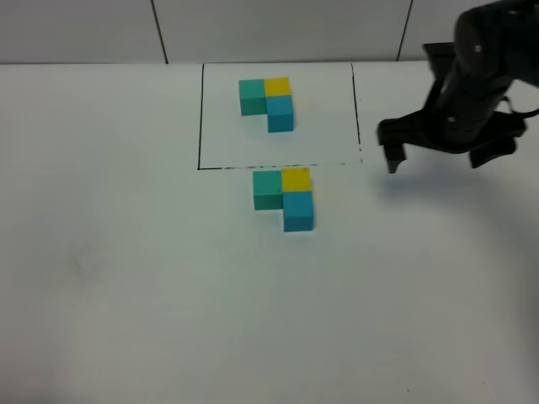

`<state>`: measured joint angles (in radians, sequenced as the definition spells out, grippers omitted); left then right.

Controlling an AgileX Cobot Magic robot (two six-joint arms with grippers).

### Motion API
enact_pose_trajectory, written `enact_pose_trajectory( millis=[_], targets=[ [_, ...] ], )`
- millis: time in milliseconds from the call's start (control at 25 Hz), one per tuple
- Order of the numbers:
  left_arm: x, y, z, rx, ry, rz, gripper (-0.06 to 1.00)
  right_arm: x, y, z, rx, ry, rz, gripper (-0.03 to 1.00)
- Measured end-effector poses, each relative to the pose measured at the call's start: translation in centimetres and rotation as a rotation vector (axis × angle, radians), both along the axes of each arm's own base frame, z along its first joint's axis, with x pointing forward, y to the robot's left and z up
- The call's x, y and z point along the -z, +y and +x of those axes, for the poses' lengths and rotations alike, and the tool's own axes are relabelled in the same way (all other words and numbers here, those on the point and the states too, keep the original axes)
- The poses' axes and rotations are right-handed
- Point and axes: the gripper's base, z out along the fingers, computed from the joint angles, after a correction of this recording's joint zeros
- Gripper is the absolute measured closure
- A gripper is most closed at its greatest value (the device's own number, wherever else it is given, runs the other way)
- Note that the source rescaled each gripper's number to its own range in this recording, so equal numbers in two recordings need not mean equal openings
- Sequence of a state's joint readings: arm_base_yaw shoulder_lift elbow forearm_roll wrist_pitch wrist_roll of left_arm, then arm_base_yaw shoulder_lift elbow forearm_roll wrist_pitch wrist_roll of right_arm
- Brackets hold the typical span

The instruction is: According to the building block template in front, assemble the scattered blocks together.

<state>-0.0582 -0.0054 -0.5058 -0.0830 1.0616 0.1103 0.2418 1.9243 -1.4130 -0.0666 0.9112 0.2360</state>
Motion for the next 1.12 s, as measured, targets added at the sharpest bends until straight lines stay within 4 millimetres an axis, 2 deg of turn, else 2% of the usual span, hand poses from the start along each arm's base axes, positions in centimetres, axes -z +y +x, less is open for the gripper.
enact_pose_trajectory(
  millis=[200,320,480,800,1120],
  targets=[
    [0.0,0.0,0.0,0.000,0.000,0.000,0.19,-1.1,-6.6,-2.3,0.148,-0.015,0.003,-0.03],
    [0.0,0.0,0.0,0.000,0.000,0.000,0.19,-2.0,-9.1,-4.4,0.203,-0.026,0.001,-0.03],
    [0.0,0.0,0.0,0.000,0.000,0.000,0.19,-3.3,-11.2,-7.4,0.235,-0.049,-0.006,-0.03],
    [0.0,0.0,0.0,0.000,0.000,0.000,0.19,-6.5,-11.2,-13.1,0.233,-0.151,-0.005,-0.03],
    [0.0,0.0,0.0,0.000,0.000,0.000,0.19,-8.4,-10.5,-20.7,0.204,-0.239,-0.003,-0.03]
  ],
)
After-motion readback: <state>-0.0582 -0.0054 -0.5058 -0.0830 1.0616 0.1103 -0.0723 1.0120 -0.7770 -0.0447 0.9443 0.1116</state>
